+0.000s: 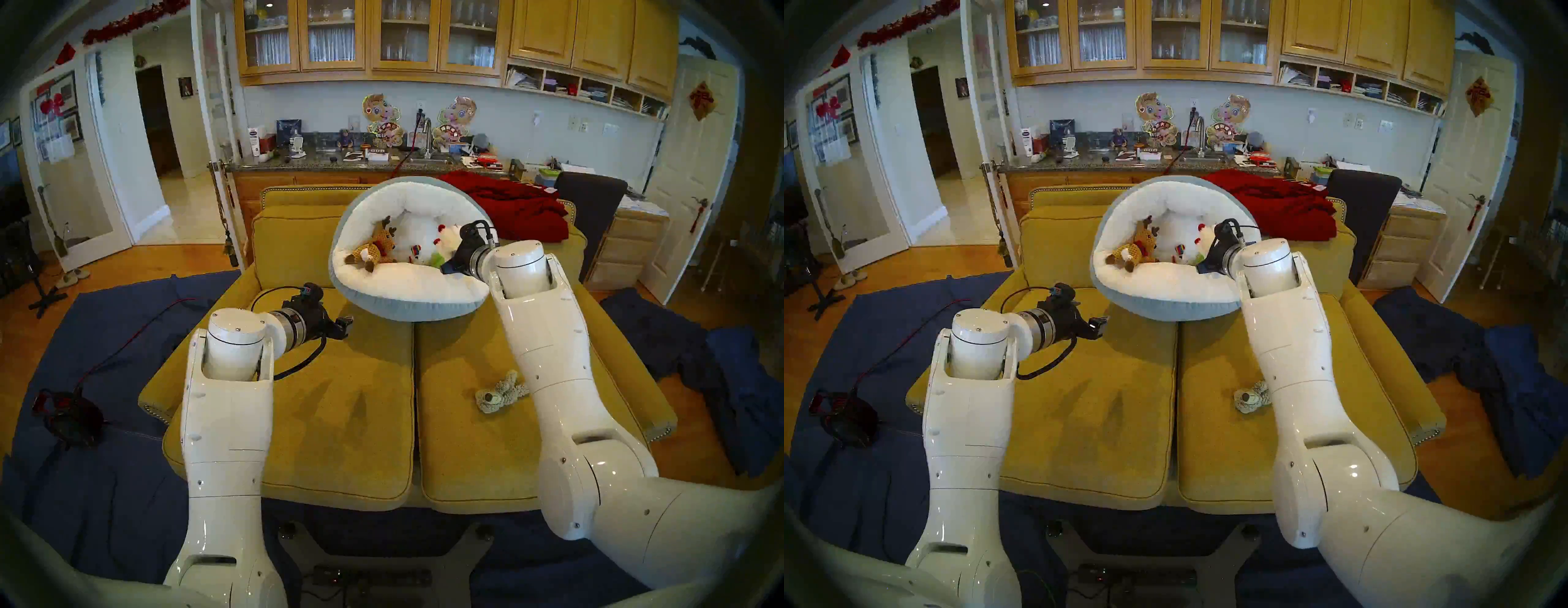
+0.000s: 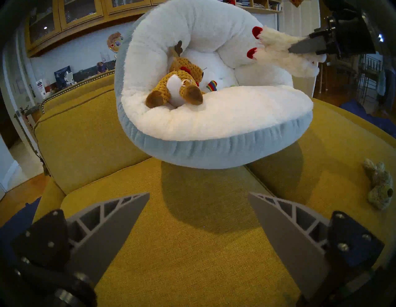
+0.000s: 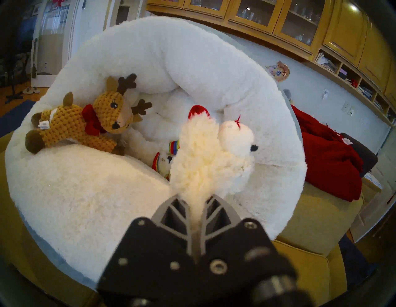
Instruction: Put toys into dog bed
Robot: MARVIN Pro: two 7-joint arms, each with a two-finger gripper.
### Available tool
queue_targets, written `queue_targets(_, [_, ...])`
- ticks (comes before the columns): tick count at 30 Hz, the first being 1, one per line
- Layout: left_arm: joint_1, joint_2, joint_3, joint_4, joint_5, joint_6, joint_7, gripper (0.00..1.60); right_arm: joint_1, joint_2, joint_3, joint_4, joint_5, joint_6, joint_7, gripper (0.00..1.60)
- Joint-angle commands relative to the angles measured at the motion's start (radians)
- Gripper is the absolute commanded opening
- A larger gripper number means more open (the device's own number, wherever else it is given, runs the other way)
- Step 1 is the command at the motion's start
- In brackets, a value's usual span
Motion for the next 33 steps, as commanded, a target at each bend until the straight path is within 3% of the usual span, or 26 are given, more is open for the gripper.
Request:
queue_targets(1, [-0.036,0.0,0.003,-0.029,-0.005,-0.007,0.0,1.6,0.105,0.001,0.003,0.014,-0.001,-0.034,-0.003,0.0])
queue_targets(13, [-0.037,0.001,0.004,-0.031,-0.006,-0.008,0.002,1.6,0.167,-0.003,0.002,0.102,-0.01,-0.065,-0.004,0.0])
queue_targets(14, [-0.037,0.001,0.004,-0.031,-0.006,-0.008,0.002,1.6,0.218,-0.003,-0.001,0.145,-0.012,-0.056,0.001,0.0])
queue_targets(15, [-0.037,0.001,0.004,-0.031,-0.006,-0.008,0.002,1.6,0.187,-0.006,-0.001,0.135,-0.014,-0.069,-0.005,0.0])
queue_targets(33, [-0.036,0.001,0.005,-0.031,-0.006,-0.008,0.006,1.6,0.294,-0.033,-0.015,0.295,-0.031,-0.094,-0.014,0.0])
